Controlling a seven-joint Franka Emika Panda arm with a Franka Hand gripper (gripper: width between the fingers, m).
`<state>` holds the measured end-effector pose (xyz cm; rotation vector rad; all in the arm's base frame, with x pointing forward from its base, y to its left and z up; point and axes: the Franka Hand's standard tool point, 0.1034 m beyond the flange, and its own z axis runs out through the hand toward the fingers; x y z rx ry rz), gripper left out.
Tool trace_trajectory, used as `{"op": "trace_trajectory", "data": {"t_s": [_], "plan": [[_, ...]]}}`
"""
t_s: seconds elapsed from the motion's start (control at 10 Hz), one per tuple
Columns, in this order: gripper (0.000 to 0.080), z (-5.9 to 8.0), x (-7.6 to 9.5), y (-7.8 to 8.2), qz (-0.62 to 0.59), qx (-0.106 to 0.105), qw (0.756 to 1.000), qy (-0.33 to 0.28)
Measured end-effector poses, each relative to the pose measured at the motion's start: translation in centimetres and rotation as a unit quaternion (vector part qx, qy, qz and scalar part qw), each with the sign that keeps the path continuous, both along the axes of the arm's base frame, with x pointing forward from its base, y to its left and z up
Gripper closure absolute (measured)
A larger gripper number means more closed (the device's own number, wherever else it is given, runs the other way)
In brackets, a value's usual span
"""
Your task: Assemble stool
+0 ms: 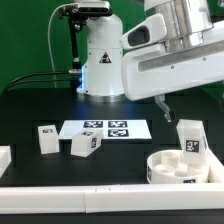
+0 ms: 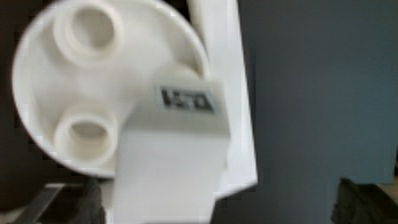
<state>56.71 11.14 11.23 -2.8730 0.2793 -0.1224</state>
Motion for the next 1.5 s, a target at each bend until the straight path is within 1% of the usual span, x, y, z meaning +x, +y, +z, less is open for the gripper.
{"op": "trace_trajectory", "data": {"t_s": [0.3,0.4,0.5,0.6,0.7,0.8,1.0,1.1,1.3,1.4,1.5], "plan": [[0.0150,0.1,0.2,-0.1,0.004,0.000,1.000,-0.001],[0.0150,0.3,0.4,-0.3,0.068,-0.024,0.997,-0.014],[0.0150,0.6,0.7,-0.3,0.149,-0.049,0.987,-0.028],[0.0150,0.8,1.0,-0.1,0.226,-0.074,0.970,-0.044],[0.0150,0.6,0.8,0.6,0.269,-0.093,0.957,-0.060],[0.0150,0.2,0.5,0.5,0.296,-0.097,0.947,-0.070],[0.0150,0.2,0.6,0.2,0.354,-0.103,0.926,-0.079],[0.0150,0.2,0.5,0.3,0.408,-0.113,0.902,-0.086],[0.0150,-0.3,0.2,1.0,0.534,-0.142,0.828,-0.096],[0.0150,-1.1,-0.1,1.4,0.591,-0.148,0.787,-0.095],[0.0150,-1.8,-0.3,1.3,0.635,-0.147,0.753,-0.092]]}}
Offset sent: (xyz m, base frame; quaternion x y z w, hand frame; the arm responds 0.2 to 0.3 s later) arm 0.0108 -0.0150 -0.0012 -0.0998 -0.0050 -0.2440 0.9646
